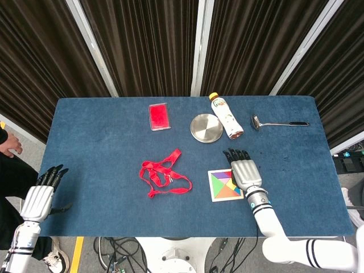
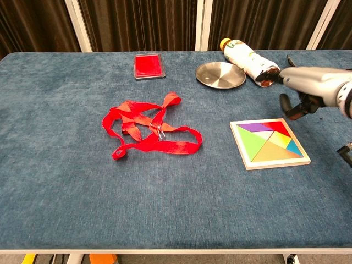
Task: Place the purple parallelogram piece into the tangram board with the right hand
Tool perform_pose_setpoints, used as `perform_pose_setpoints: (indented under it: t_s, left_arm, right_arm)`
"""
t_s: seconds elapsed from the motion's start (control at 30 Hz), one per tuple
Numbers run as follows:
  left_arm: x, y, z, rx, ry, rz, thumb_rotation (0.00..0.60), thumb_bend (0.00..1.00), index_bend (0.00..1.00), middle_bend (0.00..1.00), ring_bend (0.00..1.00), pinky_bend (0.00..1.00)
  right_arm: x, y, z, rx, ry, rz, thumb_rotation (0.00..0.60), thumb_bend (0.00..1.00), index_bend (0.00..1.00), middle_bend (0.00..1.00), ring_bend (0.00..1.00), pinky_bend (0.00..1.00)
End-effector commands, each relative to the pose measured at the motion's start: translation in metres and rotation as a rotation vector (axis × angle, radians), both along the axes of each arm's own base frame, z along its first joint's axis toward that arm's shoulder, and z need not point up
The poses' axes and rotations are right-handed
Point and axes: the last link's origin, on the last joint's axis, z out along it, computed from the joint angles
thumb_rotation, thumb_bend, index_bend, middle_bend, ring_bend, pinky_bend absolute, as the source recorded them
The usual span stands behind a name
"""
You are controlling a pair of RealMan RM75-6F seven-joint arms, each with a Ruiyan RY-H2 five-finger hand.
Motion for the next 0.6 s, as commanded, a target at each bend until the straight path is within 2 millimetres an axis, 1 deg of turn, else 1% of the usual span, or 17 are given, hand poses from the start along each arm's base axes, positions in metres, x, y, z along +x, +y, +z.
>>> perform_pose_setpoints:
  t_s: [0.03, 0.1, 0.13, 0.2, 0.23, 0.27, 0.3, 0.33, 0.4, 0.43, 0.5, 0.6]
  left_arm:
    - [0.001, 0.0, 0.001, 0.002, 0.004, -0.002, 0.6, 0.06, 0.11, 0.04, 0.0, 0.17]
    - [0.002, 0.0, 0.002, 0.004, 0.008, -0.005, 0.6, 0.06, 0.11, 0.04, 0.0, 0.17]
    - [0.004, 0.0, 0.003, 0.008, 0.011, -0.007, 0.6, 0.06, 0.11, 0.04, 0.0, 0.17]
    - [0.005, -0.001, 0.005, 0.016, 0.015, -0.009, 0.6, 0.06, 0.11, 0.04, 0.0, 0.17]
    - [0.006, -0.001, 0.006, 0.021, 0.018, -0.01, 0.6, 0.06, 0.11, 0.04, 0.0, 0.17]
    - [0.007, -0.001, 0.007, 0.023, 0.022, -0.01, 0.6, 0.06, 0.11, 0.04, 0.0, 0.17]
    - [0.007, -0.001, 0.007, 0.024, 0.026, -0.009, 0.6, 0.06, 0.11, 0.04, 0.0, 0.17]
    - [0.008, -0.001, 0.008, 0.025, 0.033, -0.009, 0.6, 0.06, 0.11, 0.04, 0.0, 0.17]
    - [0.008, -0.001, 0.01, 0.028, 0.043, -0.009, 0.6, 0.06, 0.11, 0.04, 0.0, 0.16]
    - [0.009, -0.002, 0.011, 0.03, 0.048, -0.01, 0.6, 0.06, 0.11, 0.04, 0.0, 0.16]
    - [0.01, -0.003, 0.012, 0.035, 0.057, -0.011, 0.6, 0.06, 0.11, 0.04, 0.0, 0.16]
    - [0.011, -0.003, 0.013, 0.048, 0.078, -0.013, 0.6, 0.06, 0.11, 0.04, 0.0, 0.15]
  right_arm:
    - [-0.014, 0.013, 0.03, -0.075, -0.035, 0.01, 0.6, 0.8, 0.0, 0.0, 0.0, 0.0]
    - [-0.028, 0.027, 0.046, -0.117, -0.027, 0.032, 0.6, 0.78, 0.0, 0.0, 0.0, 0.0]
    - [-0.039, 0.038, 0.057, -0.148, -0.016, 0.045, 0.6, 0.75, 0.0, 0.0, 0.0, 0.0]
    - [-0.057, 0.056, 0.073, -0.201, 0.011, 0.072, 0.6, 0.68, 0.0, 0.0, 0.0, 0.0]
    - [-0.071, 0.069, 0.082, -0.239, 0.039, 0.095, 0.6, 0.57, 0.0, 0.0, 0.0, 0.0]
    - [-0.083, 0.079, 0.088, -0.264, 0.063, 0.106, 0.6, 0.48, 0.0, 0.0, 0.0, 0.0]
    - [-0.094, 0.089, 0.093, -0.284, 0.083, 0.109, 0.6, 0.3, 0.0, 0.0, 0.0, 0.0]
    - [-0.109, 0.101, 0.098, -0.308, 0.102, 0.102, 0.6, 0.18, 0.0, 0.0, 0.0, 0.0]
    - [-0.127, 0.115, 0.104, -0.346, 0.103, 0.089, 0.6, 0.05, 0.0, 0.0, 0.0, 0.0]
    - [-0.137, 0.121, 0.107, -0.372, 0.095, 0.086, 0.6, 0.01, 0.0, 0.0, 0.0, 0.0]
    - [-0.154, 0.128, 0.11, -0.402, 0.075, 0.06, 0.6, 0.0, 0.0, 0.0, 0.0, 0.0]
    - [-0.166, 0.131, 0.112, -0.418, 0.073, 0.043, 0.6, 0.0, 0.0, 0.0, 0.0, 0.0]
